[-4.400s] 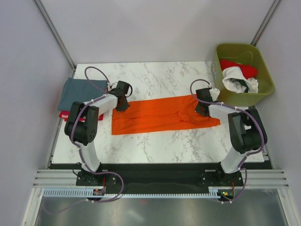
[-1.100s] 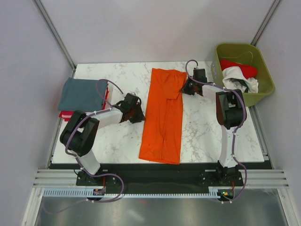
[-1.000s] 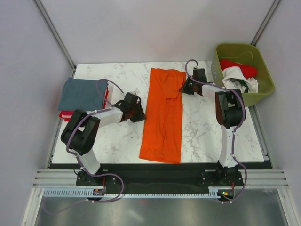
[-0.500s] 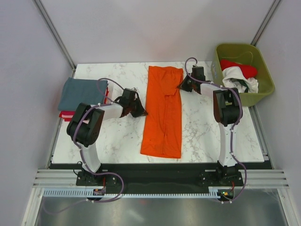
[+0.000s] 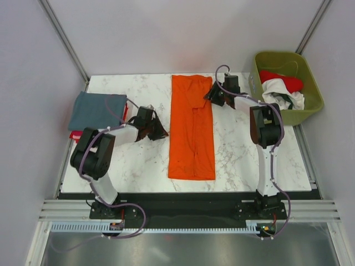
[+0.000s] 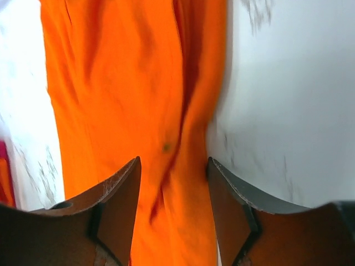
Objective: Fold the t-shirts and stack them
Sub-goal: Fold the tshirt
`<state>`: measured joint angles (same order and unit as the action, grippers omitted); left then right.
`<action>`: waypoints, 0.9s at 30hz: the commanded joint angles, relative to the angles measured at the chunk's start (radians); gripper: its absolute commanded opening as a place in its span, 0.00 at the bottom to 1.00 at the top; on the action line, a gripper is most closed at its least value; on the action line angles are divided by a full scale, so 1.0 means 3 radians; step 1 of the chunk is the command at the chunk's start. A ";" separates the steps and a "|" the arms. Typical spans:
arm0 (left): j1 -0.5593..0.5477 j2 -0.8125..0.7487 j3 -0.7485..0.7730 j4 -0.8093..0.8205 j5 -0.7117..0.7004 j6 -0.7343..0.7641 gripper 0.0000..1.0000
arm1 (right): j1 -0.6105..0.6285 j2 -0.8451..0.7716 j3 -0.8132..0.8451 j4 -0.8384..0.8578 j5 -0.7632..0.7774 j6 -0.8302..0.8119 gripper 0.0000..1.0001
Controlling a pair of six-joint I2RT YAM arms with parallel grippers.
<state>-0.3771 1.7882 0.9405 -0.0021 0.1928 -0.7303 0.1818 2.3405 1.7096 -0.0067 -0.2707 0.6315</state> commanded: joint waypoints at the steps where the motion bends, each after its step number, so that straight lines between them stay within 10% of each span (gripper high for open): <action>1: -0.0006 -0.0499 -0.0266 -0.0146 -0.0208 0.0195 0.36 | 0.0064 -0.0564 -0.0425 -0.0075 0.0120 -0.0167 0.59; 17: -0.0982 -0.1920 -0.1529 -0.0453 -0.0356 -0.0142 0.48 | 0.0958 -0.3413 -0.3702 -0.0447 0.0734 -0.0086 0.52; 27: -0.1371 -0.2218 -0.1816 -0.0520 -0.0392 -0.0531 0.47 | 0.1260 -0.4519 -0.4461 -0.1062 0.0407 0.0267 0.51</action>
<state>-0.7757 1.1397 0.4122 -0.1562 0.0959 -0.8265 0.5518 1.0214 0.3862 -0.2817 -0.1062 0.6701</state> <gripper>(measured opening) 0.474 0.519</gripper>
